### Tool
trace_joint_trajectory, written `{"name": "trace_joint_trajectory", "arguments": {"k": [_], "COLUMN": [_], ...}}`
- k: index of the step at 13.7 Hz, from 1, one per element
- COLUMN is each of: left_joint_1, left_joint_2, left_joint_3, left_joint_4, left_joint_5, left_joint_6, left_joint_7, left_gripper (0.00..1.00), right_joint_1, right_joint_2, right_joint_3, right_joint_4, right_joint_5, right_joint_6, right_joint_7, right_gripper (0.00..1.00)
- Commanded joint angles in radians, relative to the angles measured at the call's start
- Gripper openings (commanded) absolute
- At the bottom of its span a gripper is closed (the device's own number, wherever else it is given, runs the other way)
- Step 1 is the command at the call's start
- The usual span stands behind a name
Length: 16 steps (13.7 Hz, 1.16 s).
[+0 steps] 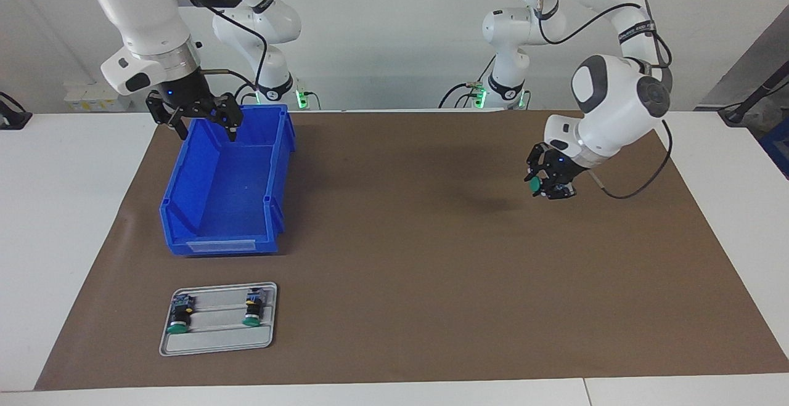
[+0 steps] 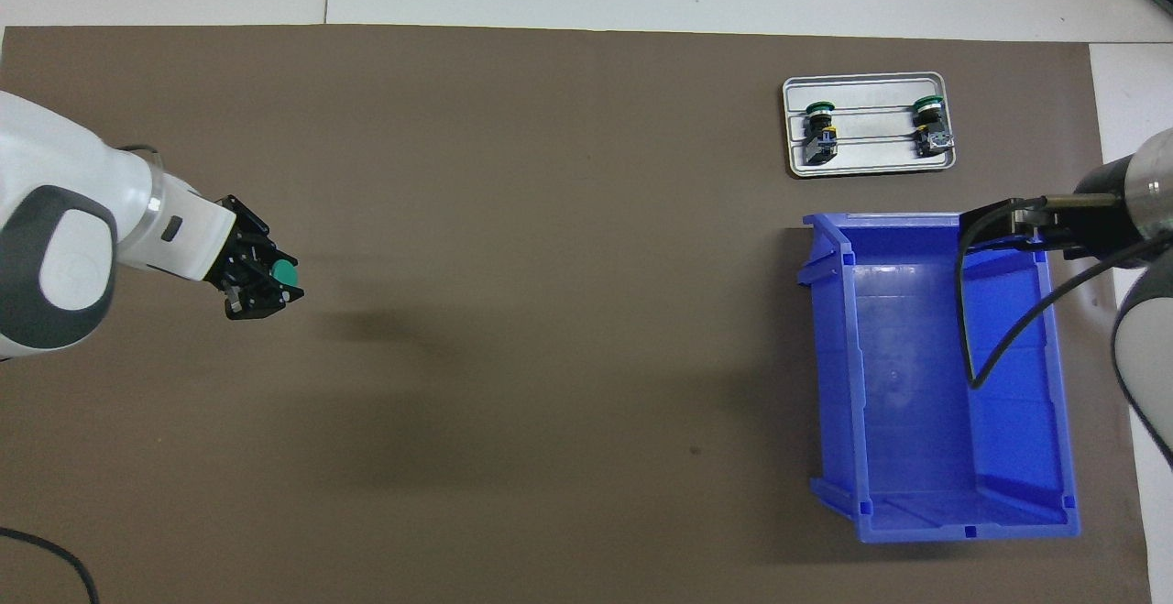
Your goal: Place and press button with both arms
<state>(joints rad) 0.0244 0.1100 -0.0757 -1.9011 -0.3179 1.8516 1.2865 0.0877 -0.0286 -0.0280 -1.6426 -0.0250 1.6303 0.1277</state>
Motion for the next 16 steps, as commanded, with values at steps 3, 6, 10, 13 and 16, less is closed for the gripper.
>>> {"name": "trace_joint_trajectory", "arguments": {"k": [3, 6, 10, 13, 16], "left_joint_1": [0.173, 0.230, 0.265, 0.282, 0.259], "left_joint_2": [-0.039, -0.073, -0.105, -0.104, -0.099], "left_joint_3": [-0.009, -0.007, -0.007, -0.007, -0.009], "left_joint_4": [-0.044, -0.120, -0.243, -0.337, -0.430], "left_joint_5": [-0.240, -0.413, -0.613, -0.849, -1.050], "left_joint_6": [-0.016, 0.033, 0.124, 0.199, 0.256], "left_joint_7": [0.221, 0.304, 0.452, 0.582, 0.713], "left_gripper": [0.06, 0.06, 0.06, 0.07, 0.09], "right_joint_1": [-0.002, -0.003, -0.003, -0.002, -0.003], "right_joint_2": [-0.011, -0.011, -0.011, -0.011, -0.011], "right_joint_3": [0.000, 0.000, 0.000, 0.000, 0.000], "right_joint_4": [-0.011, -0.011, -0.011, -0.011, -0.011], "right_joint_5": [0.011, 0.011, 0.011, 0.011, 0.011], "right_joint_6": [-0.003, -0.003, -0.003, -0.003, -0.003], "right_joint_7": [0.006, 0.007, 0.007, 0.007, 0.007], "right_gripper": [1.00, 1.00, 1.00, 1.00, 1.00]}}
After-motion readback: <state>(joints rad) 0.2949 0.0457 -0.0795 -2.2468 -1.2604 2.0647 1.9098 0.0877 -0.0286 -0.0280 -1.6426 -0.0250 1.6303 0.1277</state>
